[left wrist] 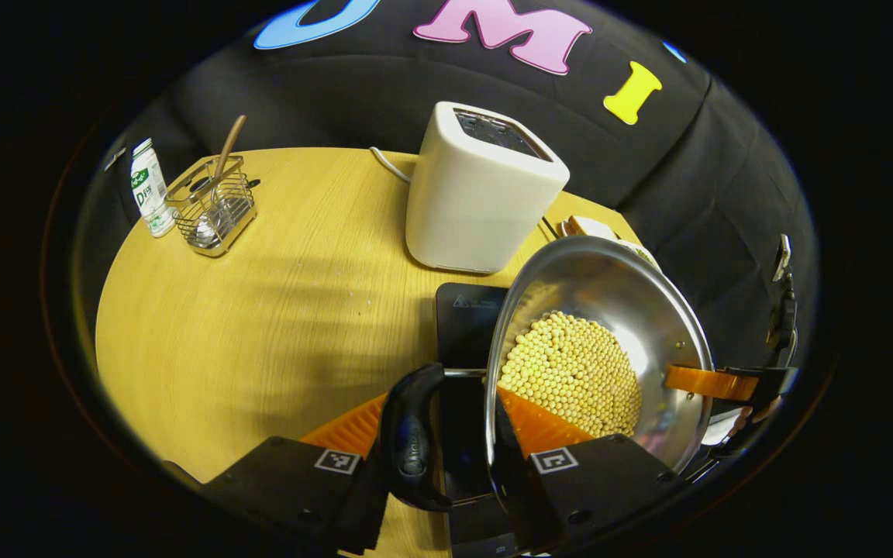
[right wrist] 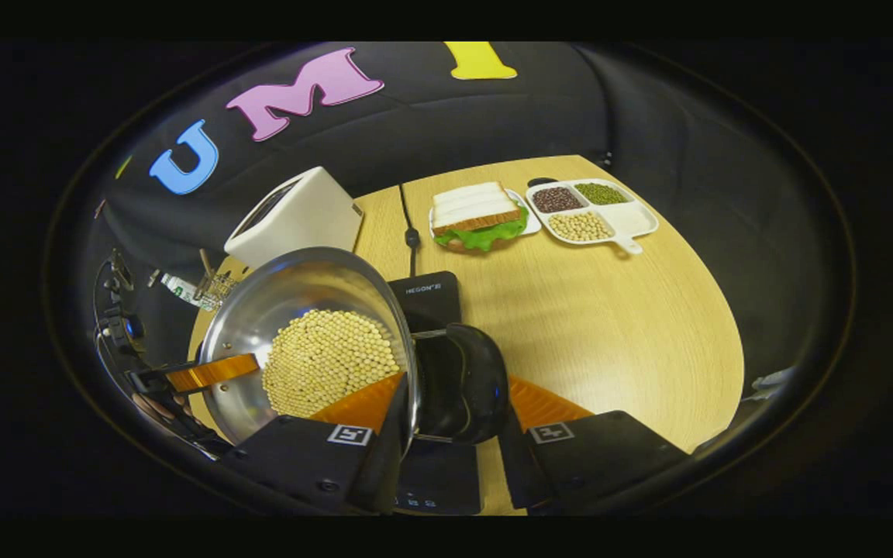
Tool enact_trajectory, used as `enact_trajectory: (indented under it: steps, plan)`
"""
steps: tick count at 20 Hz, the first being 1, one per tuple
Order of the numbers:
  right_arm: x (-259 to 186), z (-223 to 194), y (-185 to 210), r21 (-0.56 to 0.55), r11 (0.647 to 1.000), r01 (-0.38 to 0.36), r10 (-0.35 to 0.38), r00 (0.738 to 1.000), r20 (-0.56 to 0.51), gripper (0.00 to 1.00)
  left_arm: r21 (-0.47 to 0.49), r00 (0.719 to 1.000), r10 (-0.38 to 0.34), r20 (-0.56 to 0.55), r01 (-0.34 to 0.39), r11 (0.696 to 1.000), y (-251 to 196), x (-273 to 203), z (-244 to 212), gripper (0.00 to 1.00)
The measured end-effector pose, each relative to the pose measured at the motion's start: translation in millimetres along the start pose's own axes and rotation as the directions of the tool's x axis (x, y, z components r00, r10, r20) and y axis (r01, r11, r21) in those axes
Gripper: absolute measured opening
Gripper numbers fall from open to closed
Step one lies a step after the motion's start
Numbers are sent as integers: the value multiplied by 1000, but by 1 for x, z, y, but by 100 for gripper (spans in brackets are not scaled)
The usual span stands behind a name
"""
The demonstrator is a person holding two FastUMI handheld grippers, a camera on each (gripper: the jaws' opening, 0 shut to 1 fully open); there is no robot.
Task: First push the handle of the pot to place it horizontally, then grasp the pot with both hands and set it on the induction cooktop.
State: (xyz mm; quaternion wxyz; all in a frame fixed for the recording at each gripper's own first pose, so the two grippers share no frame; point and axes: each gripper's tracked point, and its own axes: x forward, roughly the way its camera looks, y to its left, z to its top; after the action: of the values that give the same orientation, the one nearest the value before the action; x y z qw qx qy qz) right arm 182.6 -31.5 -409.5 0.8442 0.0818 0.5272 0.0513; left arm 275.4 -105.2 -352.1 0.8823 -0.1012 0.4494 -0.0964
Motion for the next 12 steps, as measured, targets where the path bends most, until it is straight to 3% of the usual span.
enact_trajectory:
  steps: [3, 4, 5, 6, 7, 12]
  plan:
    - [-2, -4, 8, -9, 999, -35, 34, 999, -16, 65, 24, 999, 36, -28, -35, 999, 0, -2, -4, 73]
    - [-3, -3, 9, -20, 999, -43, 43, 999, -12, 65, 30, 999, 49, -16, -48, 998, -1, -6, -1, 83]
    - [-4, -2, 12, -30, 998, -56, 56, 998, -7, 83, 30, 998, 55, -1, -55, 998, -3, -6, 1, 87]
    - [-7, -1, 12, -40, 997, -64, 64, 998, -1, 89, 26, 998, 62, 12, -62, 998, -5, -11, 3, 97]
    - [-8, -1, 12, -51, 997, -65, 65, 998, 5, 100, 21, 998, 60, 19, -60, 998, -8, -18, 2, 96]
    - [-42, 15, 15, -59, 996, -66, 72, 991, 108, 99, -1, 992, 78, 102, -79, 997, -17, -58, 7, 96]
